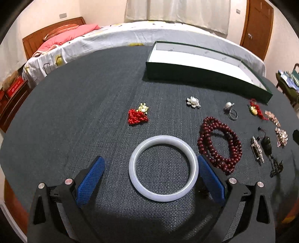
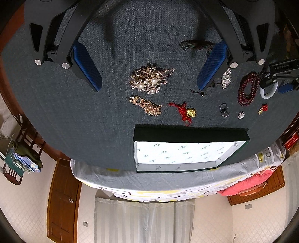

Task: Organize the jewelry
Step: 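Grasp the pearl-cluster gold brooch with the right tool while the left tool grasps the white jade bangle, then lift and carry the brooch and bangle with both tools into the white-lined box, then open both tools to release the brooch and bangle inside the box, then grasp the black bead pendant with the right tool while the left tool grasps the dark red bead strand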

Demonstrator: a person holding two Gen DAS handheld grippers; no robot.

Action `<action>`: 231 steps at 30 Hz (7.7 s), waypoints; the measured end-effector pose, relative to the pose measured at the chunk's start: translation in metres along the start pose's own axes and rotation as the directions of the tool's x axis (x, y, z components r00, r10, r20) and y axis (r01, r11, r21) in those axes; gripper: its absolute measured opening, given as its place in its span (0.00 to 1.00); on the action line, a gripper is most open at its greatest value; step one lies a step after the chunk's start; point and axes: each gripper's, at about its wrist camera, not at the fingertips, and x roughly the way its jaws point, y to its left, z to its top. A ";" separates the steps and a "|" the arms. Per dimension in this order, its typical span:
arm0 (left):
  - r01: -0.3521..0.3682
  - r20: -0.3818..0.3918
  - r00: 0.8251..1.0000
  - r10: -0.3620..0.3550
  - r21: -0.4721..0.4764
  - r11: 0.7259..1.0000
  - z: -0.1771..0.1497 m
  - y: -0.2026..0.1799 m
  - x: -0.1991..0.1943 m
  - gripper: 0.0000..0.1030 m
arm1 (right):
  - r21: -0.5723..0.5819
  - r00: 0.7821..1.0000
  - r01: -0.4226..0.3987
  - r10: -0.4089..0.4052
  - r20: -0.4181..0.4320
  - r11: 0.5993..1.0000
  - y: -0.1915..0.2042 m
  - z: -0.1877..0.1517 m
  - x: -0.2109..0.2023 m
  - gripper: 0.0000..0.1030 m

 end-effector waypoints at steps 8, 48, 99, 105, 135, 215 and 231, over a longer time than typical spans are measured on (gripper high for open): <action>0.008 0.038 0.999 -0.009 0.032 0.999 0.000 -0.006 -0.005 0.67 | 0.005 1.000 -0.001 0.001 -0.006 1.000 0.000 0.000 0.004 0.96; -0.019 0.085 0.996 0.018 0.005 1.000 0.011 0.000 -0.011 0.66 | 0.041 0.993 -0.022 0.027 -0.117 0.999 -0.016 -0.009 0.040 0.40; 0.176 0.270 0.945 -0.184 0.054 0.983 0.173 -0.054 0.005 0.66 | 0.036 0.968 -0.170 0.160 0.195 0.985 -0.010 0.145 0.041 0.36; 0.182 0.196 0.961 -0.197 0.096 0.979 0.175 -0.074 0.051 0.66 | 0.050 0.983 -0.160 0.154 0.098 0.986 -0.012 0.133 0.089 0.36; 0.243 0.003 0.970 -0.245 0.126 0.962 0.158 -0.098 0.110 0.73 | 0.024 0.982 -0.165 0.167 -0.088 0.986 -0.001 0.100 0.144 0.45; 0.167 0.047 0.984 -0.170 0.065 0.984 0.006 -0.068 0.005 0.75 | -0.036 0.974 -0.216 0.213 -0.076 0.976 0.024 -0.014 0.020 0.16; 0.166 0.073 0.982 -0.175 0.108 0.980 0.001 -0.062 -0.001 0.22 | -0.022 0.972 -0.222 0.220 -0.078 0.975 0.024 -0.014 0.020 0.16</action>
